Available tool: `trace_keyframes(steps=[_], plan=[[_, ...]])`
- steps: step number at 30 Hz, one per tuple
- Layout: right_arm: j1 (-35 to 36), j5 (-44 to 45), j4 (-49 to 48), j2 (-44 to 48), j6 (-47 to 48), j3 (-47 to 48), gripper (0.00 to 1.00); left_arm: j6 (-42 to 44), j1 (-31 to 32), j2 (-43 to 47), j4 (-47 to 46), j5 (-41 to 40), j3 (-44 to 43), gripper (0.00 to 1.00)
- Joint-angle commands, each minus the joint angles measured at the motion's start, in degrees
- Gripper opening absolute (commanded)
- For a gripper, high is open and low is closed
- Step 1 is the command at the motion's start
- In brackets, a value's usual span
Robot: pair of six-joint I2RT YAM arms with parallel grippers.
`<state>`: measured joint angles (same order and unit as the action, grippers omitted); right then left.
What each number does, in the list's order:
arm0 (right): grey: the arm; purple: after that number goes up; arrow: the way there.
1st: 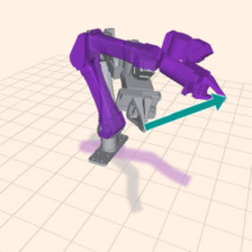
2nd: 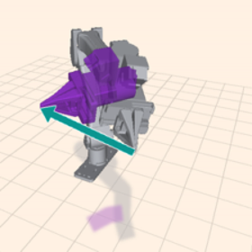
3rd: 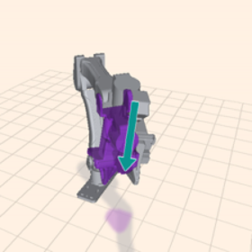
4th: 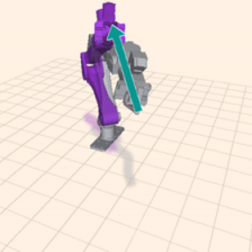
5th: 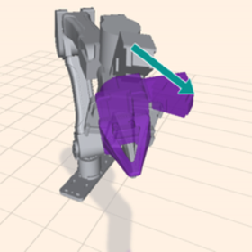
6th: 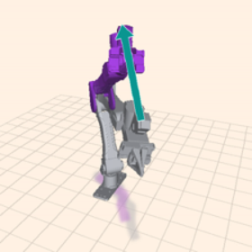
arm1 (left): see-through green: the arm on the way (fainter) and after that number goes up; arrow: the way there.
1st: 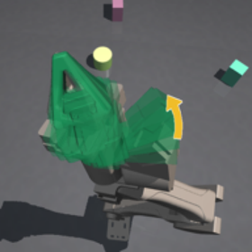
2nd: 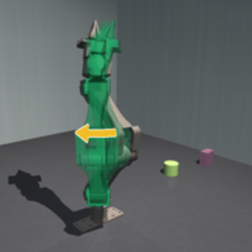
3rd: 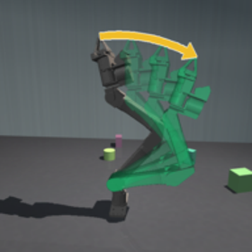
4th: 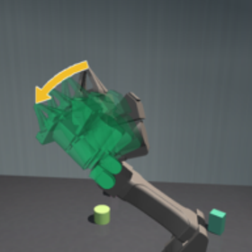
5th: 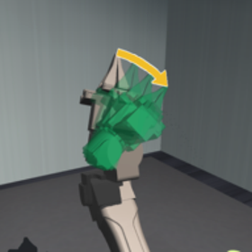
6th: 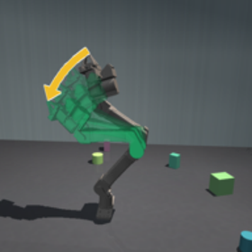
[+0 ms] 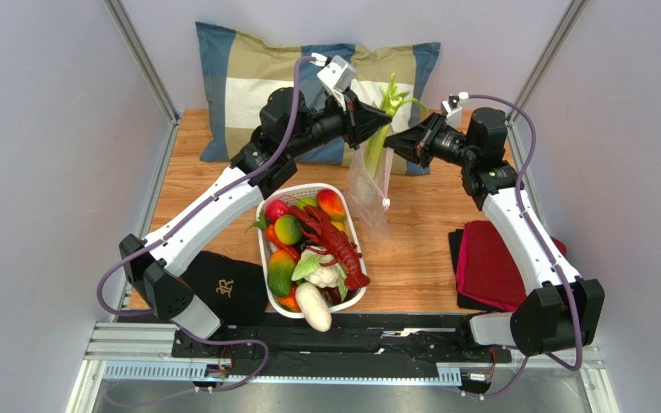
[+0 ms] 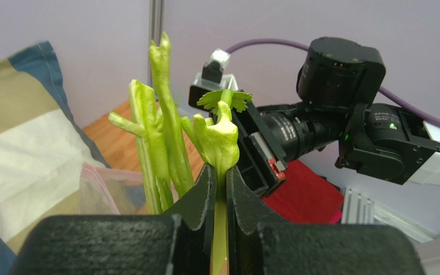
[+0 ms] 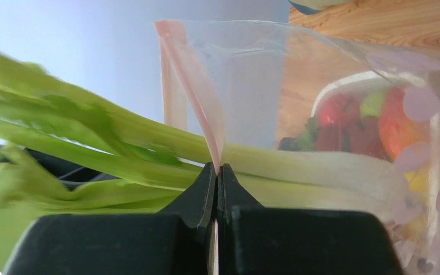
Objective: Place the food in the zip-top bag and seal the zipper
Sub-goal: Place the fake vegetable in the zipper food storage bag.
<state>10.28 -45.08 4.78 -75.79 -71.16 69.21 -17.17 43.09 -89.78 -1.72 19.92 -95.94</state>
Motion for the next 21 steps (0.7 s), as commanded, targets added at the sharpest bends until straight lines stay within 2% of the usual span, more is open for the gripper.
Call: trace_keyframes(steps=[1, 3, 10, 12, 13, 16, 19, 20, 21], plan=[[-0.3, -0.2, -3.0, 1.0, 3.3, 5.2, 0.00, -8.7, 0.2, 2.0, 5.2, 2.0, -2.8, 0.00], [-0.3, 0.5, -1.9, 1.4, 6.5, 6.2, 0.00, -10.2, 0.2, 1.7, 8.0, 2.8, -4.0, 0.00], [-0.2, 3.7, 5.1, 4.2, 18.4, 9.0, 0.00, -13.0, -0.1, -4.3, 26.6, 0.8, -14.3, 0.00], [0.1, 6.1, 10.0, 5.5, 24.4, 9.7, 0.00, -13.9, -0.2, -5.7, 29.6, 1.1, -16.3, 0.00], [0.3, 8.4, 14.5, 6.6, 28.4, 10.2, 0.00, -14.1, -0.4, -7.8, 34.0, 1.3, -19.8, 0.00], [0.4, 11.3, 21.2, 10.0, 33.6, 8.8, 0.00, -14.3, -0.4, -11.0, 39.9, 2.0, -24.9, 0.02], [0.4, 12.6, 24.0, 13.4, 36.0, 7.3, 0.00, -14.6, -0.4, -14.4, 44.2, 3.5, -29.1, 0.21], [0.4, 12.6, 24.1, 14.1, 36.2, 6.4, 0.00, -14.6, -0.5, -15.0, 44.4, 4.2, -29.8, 0.33], [0.4, 12.8, 24.5, 14.8, 36.1, 6.0, 0.00, -14.1, -0.5, -15.3, 44.4, 4.9, -30.3, 0.49]])
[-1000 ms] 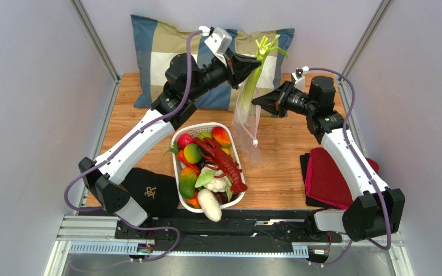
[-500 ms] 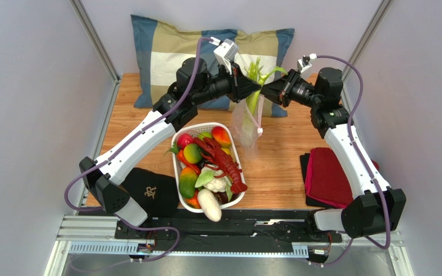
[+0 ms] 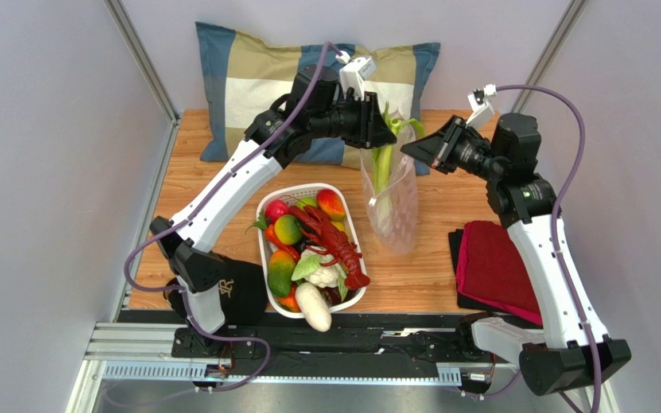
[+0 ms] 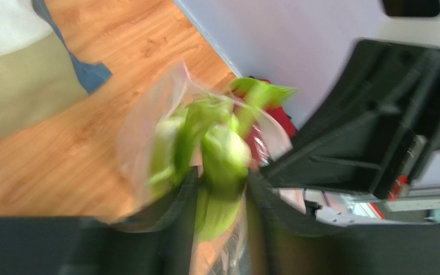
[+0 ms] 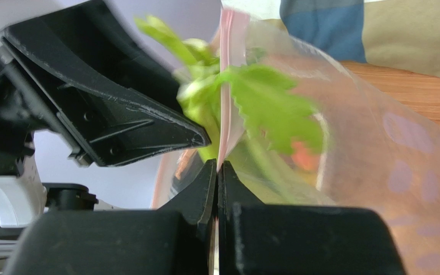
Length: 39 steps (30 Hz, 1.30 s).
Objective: Place the food in the zip-top bag and seal the zipper
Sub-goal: Place the fake vegetable in the zipper food storage bag, then pick up the fake fruit from the bin.
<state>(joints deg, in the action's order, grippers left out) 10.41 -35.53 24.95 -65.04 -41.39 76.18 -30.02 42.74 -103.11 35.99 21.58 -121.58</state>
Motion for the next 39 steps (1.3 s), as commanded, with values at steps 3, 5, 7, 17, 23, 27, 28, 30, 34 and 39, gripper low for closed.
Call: trace_keyframes(steps=[3, 5, 7, 17, 23, 27, 28, 30, 34, 39], plan=[[0.2, 2.9, 4.5, 4.5, 5.4, -2.1, 0.00, -0.5, -0.4, -1.2, 4.6, 4.5, -4.9, 0.79], [0.3, 3.3, 4.2, 4.5, 4.8, -2.9, 0.00, 1.0, -0.9, 0.0, 1.8, 4.9, -4.3, 0.99], [0.1, 3.8, 4.1, 4.1, 4.5, -3.2, 0.00, 2.9, -2.2, 2.4, -1.0, 5.7, -2.9, 0.99], [-1.4, 4.9, 3.5, 3.6, 5.4, -4.6, 0.00, 22.2, -17.3, 13.2, 4.6, 18.2, 11.0, 0.99], [-1.5, 4.1, 2.6, 2.3, 5.5, -7.6, 0.00, 49.4, -22.8, 23.6, 20.1, 22.4, 23.9, 0.99], [-1.4, 3.3, 1.5, 1.3, 5.2, -7.9, 0.00, 62.7, -22.9, 30.8, 25.0, 14.6, 36.4, 0.99], [-1.4, 3.2, 1.2, 1.1, 4.9, -7.9, 0.00, 63.0, -22.9, 32.3, 24.1, 13.7, 39.1, 0.99], [-1.4, 2.7, 0.8, 0.6, 4.6, -8.0, 0.00, 64.2, -22.9, 35.9, 20.6, 12.9, 46.3, 0.99], [-1.5, 2.2, 0.4, 0.1, 4.2, -8.0, 0.00, 64.3, -22.9, 38.2, 14.2, 12.8, 54.0, 0.99], [-1.5, 2.0, 0.7, -0.5, 4.8, -7.7, 0.00, 66.1, -22.9, 35.0, 8.5, 13.6, 57.6, 0.99]])
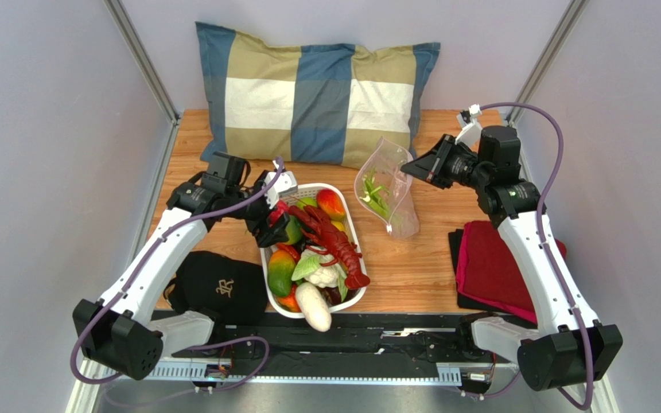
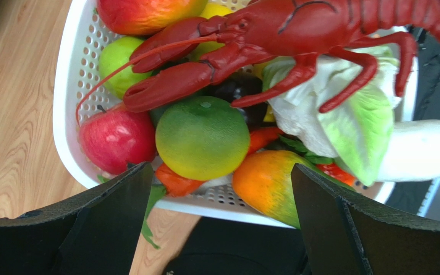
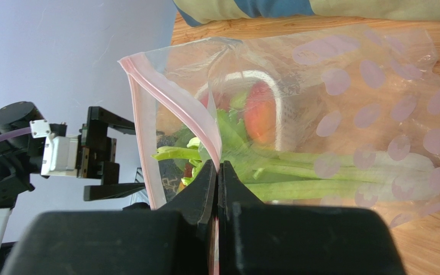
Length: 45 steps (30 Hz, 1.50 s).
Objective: Place the food in the zip-top bag and seal the zipper
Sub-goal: Pick up the fake fruit from the bin, then place the fake fruit in the zipper food storage bag.
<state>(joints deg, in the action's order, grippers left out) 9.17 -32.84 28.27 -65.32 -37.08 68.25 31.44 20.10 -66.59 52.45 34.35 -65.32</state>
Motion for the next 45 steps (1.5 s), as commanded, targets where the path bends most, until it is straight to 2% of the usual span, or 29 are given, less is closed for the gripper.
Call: trace_keyframes(steps=[1, 5, 15, 18, 22, 31, 35, 38, 39, 40, 42, 43, 45], plan=[[-0.3, -0.7, -2.6, -0.4, 0.8, 0.3, 0.00, 5.3, -0.2, -1.8, -8.5, 1.3, 1.8, 0.99], [-0.3, -0.6, -1.9, -0.9, 1.5, 0.8, 0.00, 6.7, 0.4, -4.0, -10.8, 3.8, 3.2, 0.99], [-0.3, -0.8, -1.6, -2.1, 1.7, 2.2, 0.00, 8.3, 2.1, -7.5, -11.8, 2.1, 5.2, 0.98], [-0.2, -0.8, -1.6, -2.3, 1.9, 2.2, 0.00, 8.0, 2.3, -7.2, -11.3, 1.8, 5.6, 0.93], [-0.2, -0.8, -1.4, -2.7, 2.0, 2.3, 0.00, 8.4, 2.3, -4.9, -9.0, 1.6, 5.4, 0.75], [-0.2, -1.2, -1.9, -2.6, 2.0, 1.7, 0.00, 6.9, 2.3, 3.0, -3.4, 1.2, 3.9, 0.54], [-0.3, -1.5, -1.9, -3.0, 2.0, 1.9, 0.00, 4.7, 2.4, 4.4, -1.4, 2.6, -3.7, 0.52], [0.0, -1.9, -2.3, -3.2, 1.5, 1.6, 0.00, -1.6, 3.1, 2.3, -6.0, 4.9, -12.9, 0.52], [0.1, -2.1, -2.5, -3.5, 1.6, 1.5, 0.00, -5.0, 5.2, 0.5, -6.8, 4.9, -15.9, 0.52], [0.2, -2.1, -2.5, -3.7, 1.5, 1.5, 0.00, -5.9, 6.4, -3.7, -7.1, 4.9, -22.6, 0.52], [0.2, -2.1, -2.7, -3.8, 1.4, 1.6, 0.00, -7.4, 9.9, -7.8, -7.7, 3.7, -28.7, 0.52], [0.4, -2.1, -2.6, -3.8, 1.6, 1.9, 0.00, -8.8, 13.4, -11.0, -9.9, 2.2, -33.0, 0.52], [0.4, -2.0, -1.8, -3.7, 1.9, 2.6, 0.00, -8.9, 16.4, -14.1, -11.8, 1.5, -36.6, 0.53]])
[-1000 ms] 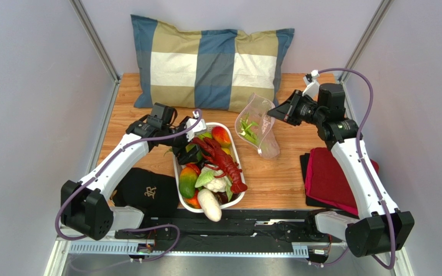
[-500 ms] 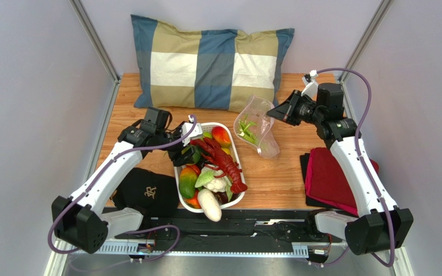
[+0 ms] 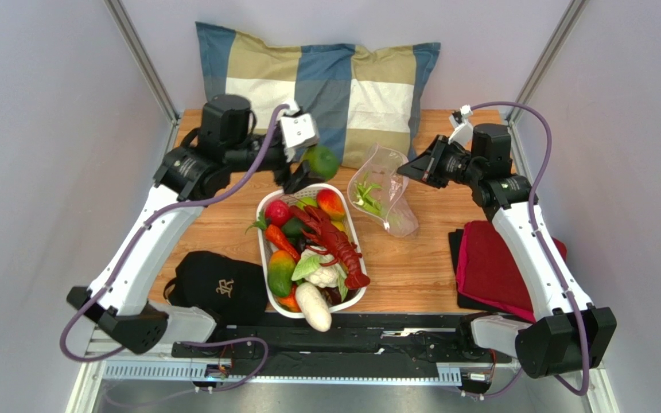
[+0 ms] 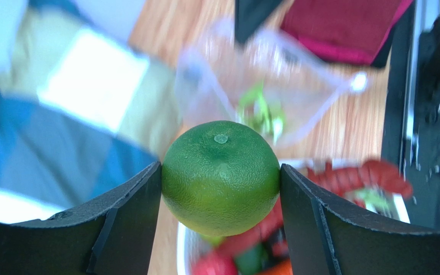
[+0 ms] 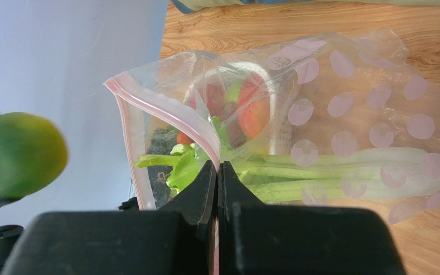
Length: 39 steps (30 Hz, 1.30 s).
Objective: Place the food in the zip-top bag and seal the zipper
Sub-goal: Place the fake fruit in the zipper food storage bag, then pick up the fake vegetable from the bin.
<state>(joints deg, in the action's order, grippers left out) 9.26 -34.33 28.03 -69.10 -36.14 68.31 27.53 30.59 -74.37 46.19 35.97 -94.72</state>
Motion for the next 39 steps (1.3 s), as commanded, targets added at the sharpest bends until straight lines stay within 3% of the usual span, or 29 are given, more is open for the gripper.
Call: trace_keyframes(steps=[1, 9, 10, 11, 14, 20, 24, 29, 33, 39], plan=[[0.3, -0.5, -1.5, 0.2, 1.3, 2.7, 0.00, -4.9, 8.7, -9.2, -7.2, -1.2, -10.1, 0.53], [0.3, -1.2, -0.7, 1.0, 1.1, 3.6, 0.00, -2.6, 14.1, -21.9, -6.4, -5.0, -17.9, 0.56], [0.3, -1.4, -0.7, 1.0, 1.1, 3.8, 0.00, -2.3, 14.6, -22.6, -6.1, -6.8, -18.1, 0.59], [0.3, -1.8, -0.9, 0.9, 0.6, 3.9, 0.00, -2.6, 15.0, -23.1, -6.1, -7.7, -18.3, 0.70], [0.3, -2.3, -0.9, 1.1, 0.1, 5.2, 0.00, -4.3, 15.1, -24.9, -5.3, -9.9, -20.5, 0.88], [0.2, -1.3, 0.6, 1.8, -0.5, 7.8, 0.00, -8.0, 13.4, -20.6, -4.3, -8.6, -21.4, 0.99], [0.1, 0.7, 2.3, 2.5, 1.2, 7.6, 0.00, -9.7, 7.0, -10.0, -2.0, -1.1, -11.0, 0.99], [0.1, 0.9, 2.4, 2.8, 1.7, 5.9, 0.00, 0.3, -6.6, 2.4, 8.5, 8.2, 4.7, 0.99], [0.1, 0.7, 1.4, 2.3, 1.1, 4.7, 0.00, 13.2, -7.8, 15.6, 20.4, 6.8, 20.6, 0.99], [0.1, 0.6, 0.7, 1.5, 0.5, 4.1, 0.00, 21.1, -7.6, 22.6, 21.9, 4.6, 33.8, 0.99]])
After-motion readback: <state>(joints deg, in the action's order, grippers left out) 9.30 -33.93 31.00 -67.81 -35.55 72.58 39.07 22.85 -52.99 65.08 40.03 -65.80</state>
